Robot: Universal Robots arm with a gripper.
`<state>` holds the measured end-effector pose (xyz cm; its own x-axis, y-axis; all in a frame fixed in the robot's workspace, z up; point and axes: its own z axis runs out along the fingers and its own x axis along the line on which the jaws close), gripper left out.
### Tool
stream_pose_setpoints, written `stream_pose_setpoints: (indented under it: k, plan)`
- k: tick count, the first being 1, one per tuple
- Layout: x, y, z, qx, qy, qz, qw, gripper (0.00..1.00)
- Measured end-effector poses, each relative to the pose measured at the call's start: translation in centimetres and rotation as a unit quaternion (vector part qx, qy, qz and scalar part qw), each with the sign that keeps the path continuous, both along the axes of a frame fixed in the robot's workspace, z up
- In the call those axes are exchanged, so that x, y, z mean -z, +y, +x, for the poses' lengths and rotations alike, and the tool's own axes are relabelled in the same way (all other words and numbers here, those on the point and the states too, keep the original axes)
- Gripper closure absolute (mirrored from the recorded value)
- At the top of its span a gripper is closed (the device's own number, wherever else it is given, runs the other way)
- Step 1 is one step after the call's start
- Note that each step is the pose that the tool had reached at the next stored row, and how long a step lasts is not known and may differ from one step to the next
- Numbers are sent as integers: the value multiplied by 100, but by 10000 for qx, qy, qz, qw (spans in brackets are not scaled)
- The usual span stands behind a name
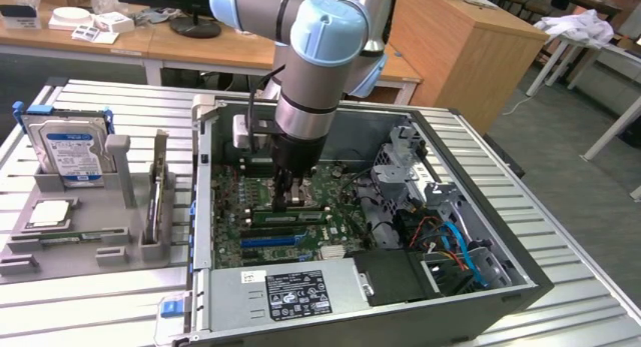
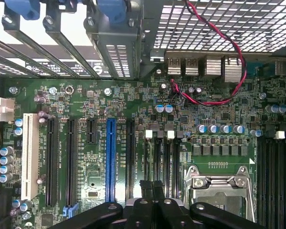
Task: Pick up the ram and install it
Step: 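Press down the ram until it locks into place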
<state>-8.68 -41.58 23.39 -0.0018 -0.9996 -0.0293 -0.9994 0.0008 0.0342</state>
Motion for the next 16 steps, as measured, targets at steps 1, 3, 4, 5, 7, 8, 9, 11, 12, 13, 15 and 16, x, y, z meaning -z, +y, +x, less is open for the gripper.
stream_pose_setpoints:
  k: [1, 3, 4, 5, 7, 8, 9, 11, 12, 13, 15, 16]
  plan:
    - [7, 0, 0, 0, -1, 1, 10000, 89]
    - [18, -1, -1, 1, 0, -1, 10000, 89]
    - [23, -2, -1, 1, 0, 0, 10000, 89]
    - [23, -2, -1, 1, 0, -1, 10000, 89]
    - [23, -2, 0, 0, 0, -1, 10000, 89]
    - [23, -2, 0, 0, 1, -1, 10000, 89]
    - [24, -2, -1, 0, 1, -1, 10000, 89]
    - [32, -1, -1, -1, 0, 1, 10000, 89]
    - [34, -2, -3, 0, 0, 0, 10000, 89]
    - [34, -2, -3, 0, 1, -1, 10000, 89]
    - [34, -2, -3, 0, 1, -1, 10000, 89]
    - [35, -2, -3, 0, 0, -1, 10000, 89]
